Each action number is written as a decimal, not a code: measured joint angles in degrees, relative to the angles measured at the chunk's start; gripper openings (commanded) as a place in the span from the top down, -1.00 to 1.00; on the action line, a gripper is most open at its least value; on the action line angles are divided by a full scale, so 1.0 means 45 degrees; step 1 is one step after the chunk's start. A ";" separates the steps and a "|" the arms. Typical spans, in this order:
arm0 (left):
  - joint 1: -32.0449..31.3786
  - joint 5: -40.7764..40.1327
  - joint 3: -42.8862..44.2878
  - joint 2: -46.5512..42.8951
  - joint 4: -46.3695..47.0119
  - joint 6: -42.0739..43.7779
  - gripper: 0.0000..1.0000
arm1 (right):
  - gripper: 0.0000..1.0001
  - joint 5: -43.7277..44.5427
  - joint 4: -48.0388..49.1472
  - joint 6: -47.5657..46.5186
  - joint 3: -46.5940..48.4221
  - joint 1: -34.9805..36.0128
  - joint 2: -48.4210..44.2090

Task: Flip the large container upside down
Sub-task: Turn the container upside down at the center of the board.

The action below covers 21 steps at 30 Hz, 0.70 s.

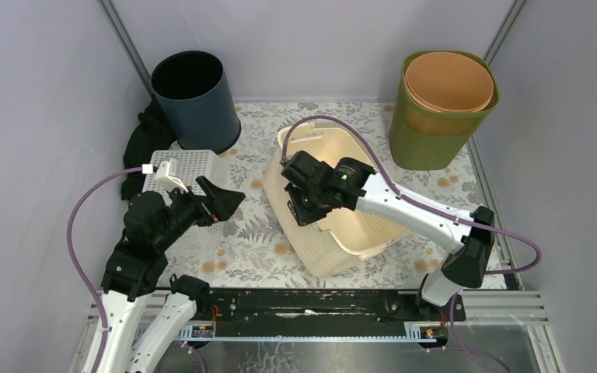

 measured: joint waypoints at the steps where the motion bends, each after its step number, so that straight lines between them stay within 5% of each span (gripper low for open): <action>1: 0.0000 0.0000 0.0000 0.0000 0.0000 0.0000 -1.00 | 1.00 -0.0102 0.0029 0.0049 0.0000 -0.0029 -0.0126; 21: 0.0000 0.0010 0.0000 -0.0107 -0.0058 -0.0005 -1.00 | 1.00 -0.3264 0.3245 0.2025 -0.0534 -0.0743 -0.1787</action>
